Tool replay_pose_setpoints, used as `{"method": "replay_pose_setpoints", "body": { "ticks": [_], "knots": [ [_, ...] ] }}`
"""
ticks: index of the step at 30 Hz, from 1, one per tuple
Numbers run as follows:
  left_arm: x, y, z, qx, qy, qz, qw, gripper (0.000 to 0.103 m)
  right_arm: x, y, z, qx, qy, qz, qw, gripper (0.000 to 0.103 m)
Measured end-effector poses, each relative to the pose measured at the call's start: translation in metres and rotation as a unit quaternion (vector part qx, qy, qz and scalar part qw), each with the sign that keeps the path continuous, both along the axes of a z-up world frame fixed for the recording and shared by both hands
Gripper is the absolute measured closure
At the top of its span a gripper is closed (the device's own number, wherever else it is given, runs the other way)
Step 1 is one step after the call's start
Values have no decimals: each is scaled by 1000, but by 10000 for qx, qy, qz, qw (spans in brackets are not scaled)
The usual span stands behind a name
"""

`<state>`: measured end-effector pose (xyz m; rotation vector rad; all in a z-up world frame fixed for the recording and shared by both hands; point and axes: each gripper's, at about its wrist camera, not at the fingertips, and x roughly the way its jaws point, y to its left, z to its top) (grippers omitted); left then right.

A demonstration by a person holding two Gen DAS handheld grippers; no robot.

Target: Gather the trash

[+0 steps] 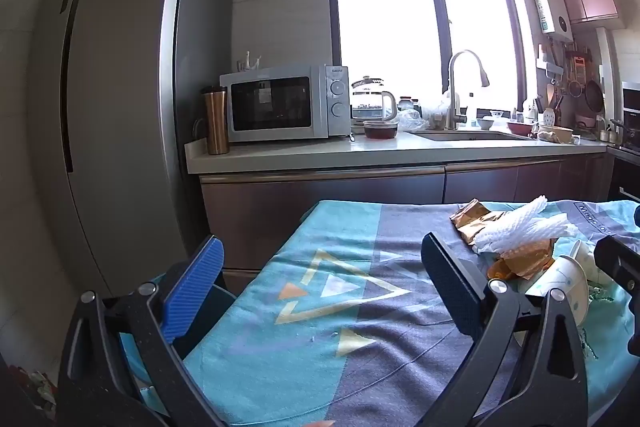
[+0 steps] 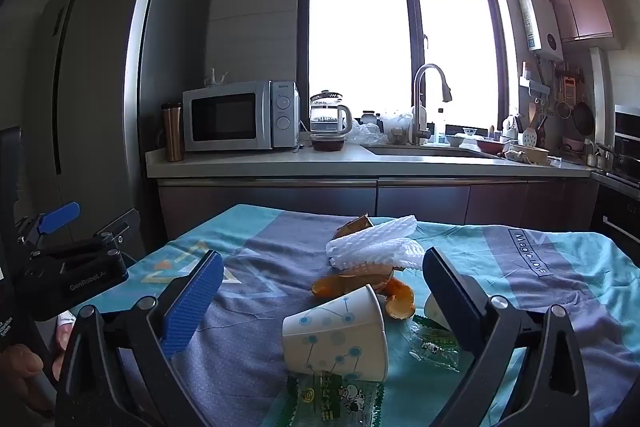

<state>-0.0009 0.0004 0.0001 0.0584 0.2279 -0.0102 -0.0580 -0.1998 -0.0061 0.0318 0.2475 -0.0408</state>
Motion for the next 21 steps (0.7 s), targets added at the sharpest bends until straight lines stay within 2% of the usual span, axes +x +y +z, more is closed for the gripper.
{"method": "replay_pose_setpoints", "body": {
  "ticks": [5, 6, 12, 21],
  "knots": [
    [4, -8, 0, 85, 62, -5, 9999, 6, -4, 0, -5, -8, -202, -28, 9998, 7],
    [0, -1, 2, -34, 3, -39, 10000, 6, -5, 0, -6, -8, -202, -27, 9998, 7],
    [-6, -2, 0, -38, -53, -50, 10000, 6, -8, 4, 10, -29, -166, -34, 9999, 7],
    [-9, 5, 3, -126, -51, -61, 9999, 6, -3, 5, 3, -8, -152, -1, 9999, 7]
  ]
}}
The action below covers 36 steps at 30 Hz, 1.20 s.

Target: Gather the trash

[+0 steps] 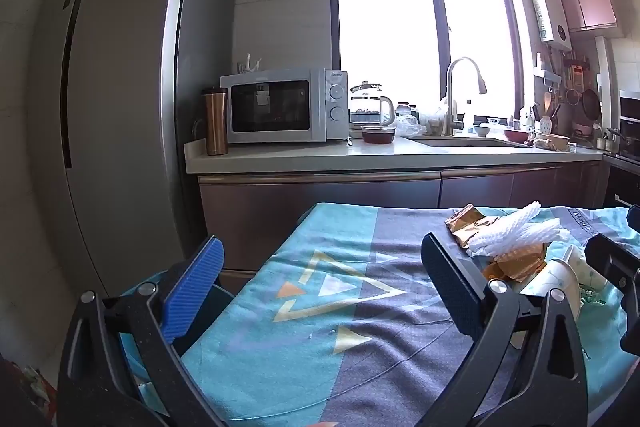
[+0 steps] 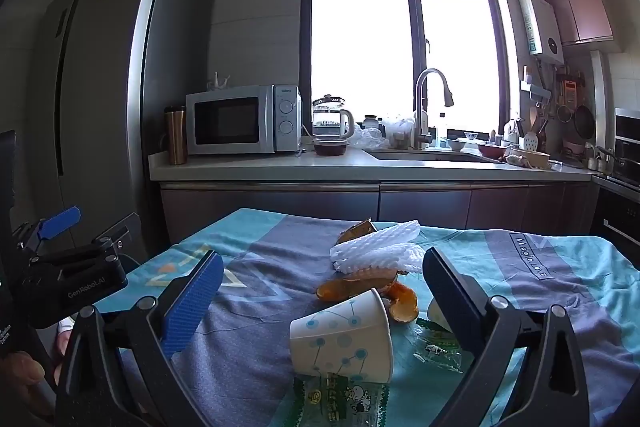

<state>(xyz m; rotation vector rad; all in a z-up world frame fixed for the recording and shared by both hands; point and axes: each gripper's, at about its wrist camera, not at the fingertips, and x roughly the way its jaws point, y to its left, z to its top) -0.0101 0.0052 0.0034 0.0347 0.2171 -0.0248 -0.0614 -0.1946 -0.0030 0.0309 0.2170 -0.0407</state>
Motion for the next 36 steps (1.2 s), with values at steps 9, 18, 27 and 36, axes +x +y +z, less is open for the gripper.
{"method": "replay_pose_setpoints", "body": {
  "ticks": [9, 18, 27, 36],
  "knots": [
    [-2, 1, 2, -17, -37, 3, 10000, 6, 1, -1, 0, 15, 15, 7, 10000, 7],
    [-4, 1, 3, -23, -35, -9, 10000, 6, 0, -2, -1, 36, 15, 9, 10000, 7],
    [-5, 0, 3, -20, -38, 3, 10000, 6, 1, -4, -3, 58, 24, -4, 10000, 7],
    [-5, -2, 3, -27, -34, 11, 10000, 6, 1, -3, -2, 59, 21, 11, 10000, 7]
  ]
}}
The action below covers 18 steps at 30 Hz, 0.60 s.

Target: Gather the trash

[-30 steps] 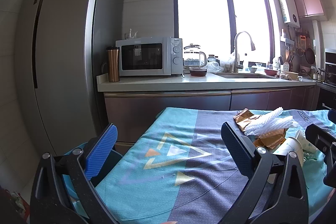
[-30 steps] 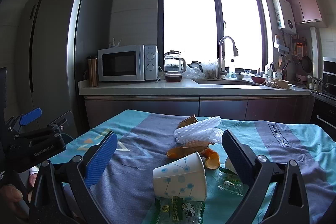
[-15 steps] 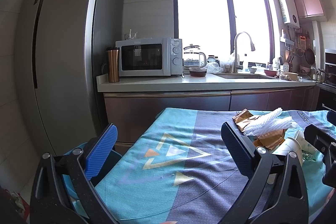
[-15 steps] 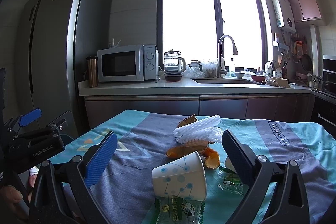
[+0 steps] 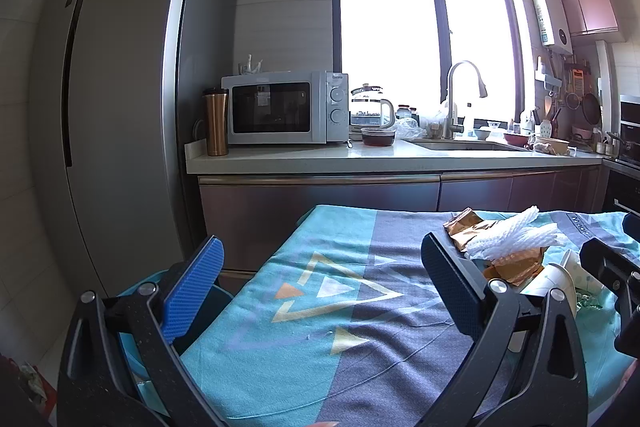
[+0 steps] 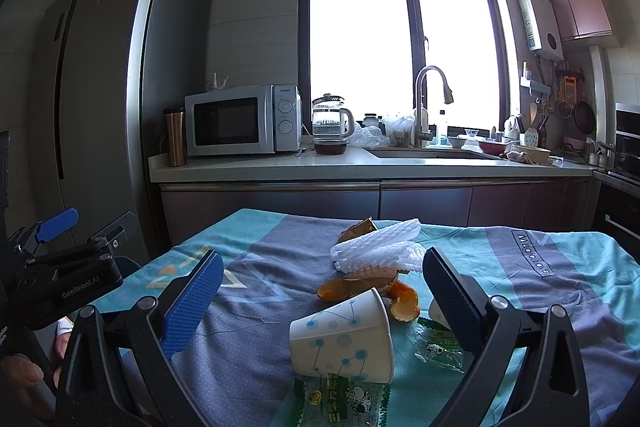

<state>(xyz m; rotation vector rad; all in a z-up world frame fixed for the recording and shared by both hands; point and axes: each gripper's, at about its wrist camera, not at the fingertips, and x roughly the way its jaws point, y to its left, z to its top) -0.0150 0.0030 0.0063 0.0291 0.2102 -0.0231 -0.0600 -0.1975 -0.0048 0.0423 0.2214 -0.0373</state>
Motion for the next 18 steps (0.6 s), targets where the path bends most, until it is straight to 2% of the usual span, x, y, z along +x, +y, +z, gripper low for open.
{"method": "replay_pose_setpoints", "body": {
  "ticks": [18],
  "knots": [
    [3, 0, -1, -13, 35, -7, 10000, 6, 4, -1, 0, 23, 8, 56, 10000, 7]
  ]
}}
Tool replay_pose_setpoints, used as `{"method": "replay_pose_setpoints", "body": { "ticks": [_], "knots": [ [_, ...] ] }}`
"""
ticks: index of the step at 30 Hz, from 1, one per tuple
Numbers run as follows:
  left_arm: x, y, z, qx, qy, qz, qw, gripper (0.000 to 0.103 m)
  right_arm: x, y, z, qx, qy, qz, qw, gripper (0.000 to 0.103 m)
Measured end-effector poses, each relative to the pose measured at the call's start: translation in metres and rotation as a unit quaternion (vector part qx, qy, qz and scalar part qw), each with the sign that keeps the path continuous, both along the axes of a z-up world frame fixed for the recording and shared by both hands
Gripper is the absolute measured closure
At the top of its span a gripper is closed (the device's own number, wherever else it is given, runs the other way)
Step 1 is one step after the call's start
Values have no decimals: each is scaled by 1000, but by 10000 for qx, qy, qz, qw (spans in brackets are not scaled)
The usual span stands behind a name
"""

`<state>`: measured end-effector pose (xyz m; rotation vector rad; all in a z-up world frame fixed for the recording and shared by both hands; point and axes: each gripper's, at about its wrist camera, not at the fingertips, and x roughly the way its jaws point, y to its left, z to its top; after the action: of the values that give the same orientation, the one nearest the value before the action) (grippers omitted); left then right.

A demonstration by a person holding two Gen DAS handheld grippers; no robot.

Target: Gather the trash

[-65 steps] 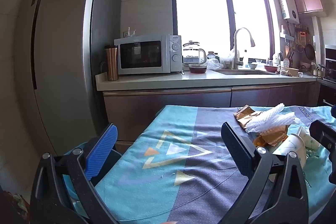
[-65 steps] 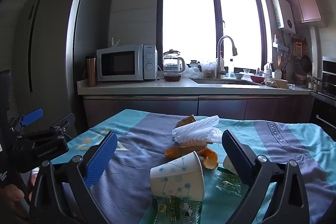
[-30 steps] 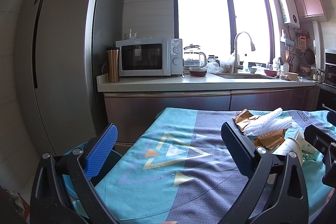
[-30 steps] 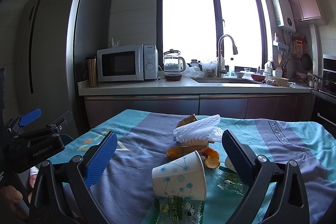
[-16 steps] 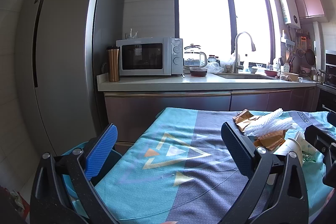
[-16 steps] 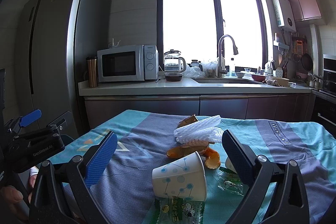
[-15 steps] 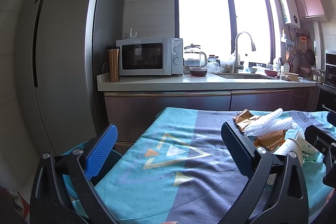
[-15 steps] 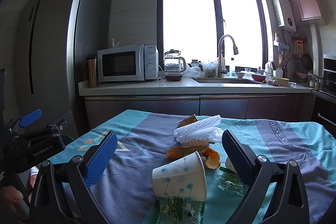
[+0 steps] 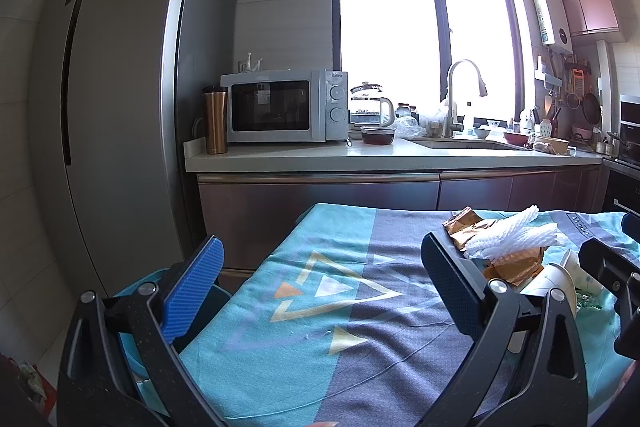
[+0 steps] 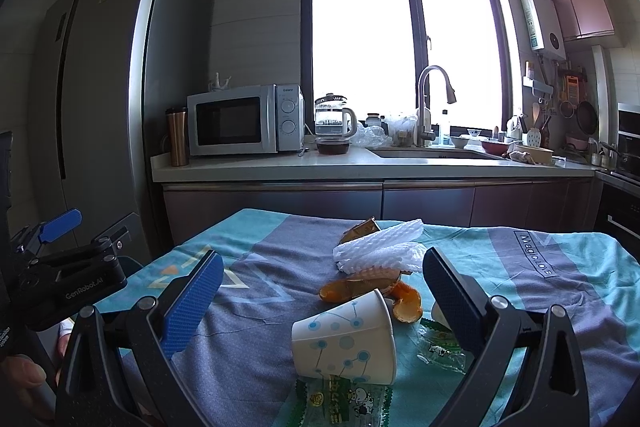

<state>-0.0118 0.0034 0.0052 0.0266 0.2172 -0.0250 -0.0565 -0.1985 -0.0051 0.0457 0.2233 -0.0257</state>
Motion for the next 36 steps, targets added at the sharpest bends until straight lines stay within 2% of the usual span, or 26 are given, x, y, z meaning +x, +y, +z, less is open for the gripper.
{"method": "replay_pose_setpoints", "body": {
  "ticks": [24, 31, 36],
  "knots": [
    [8, -6, -7, 1, 193, -86, 9998, 6, 2, -10, -7, 94, 90, 17, 9999, 7],
    [12, -18, -16, 74, 444, -523, 9976, 6, 3, -33, -20, 231, 427, -136, 9987, 7],
    [15, -37, -26, 159, 730, -1070, 9914, 6, 1, -52, -33, 395, 669, -218, 9967, 7]
  ]
}}
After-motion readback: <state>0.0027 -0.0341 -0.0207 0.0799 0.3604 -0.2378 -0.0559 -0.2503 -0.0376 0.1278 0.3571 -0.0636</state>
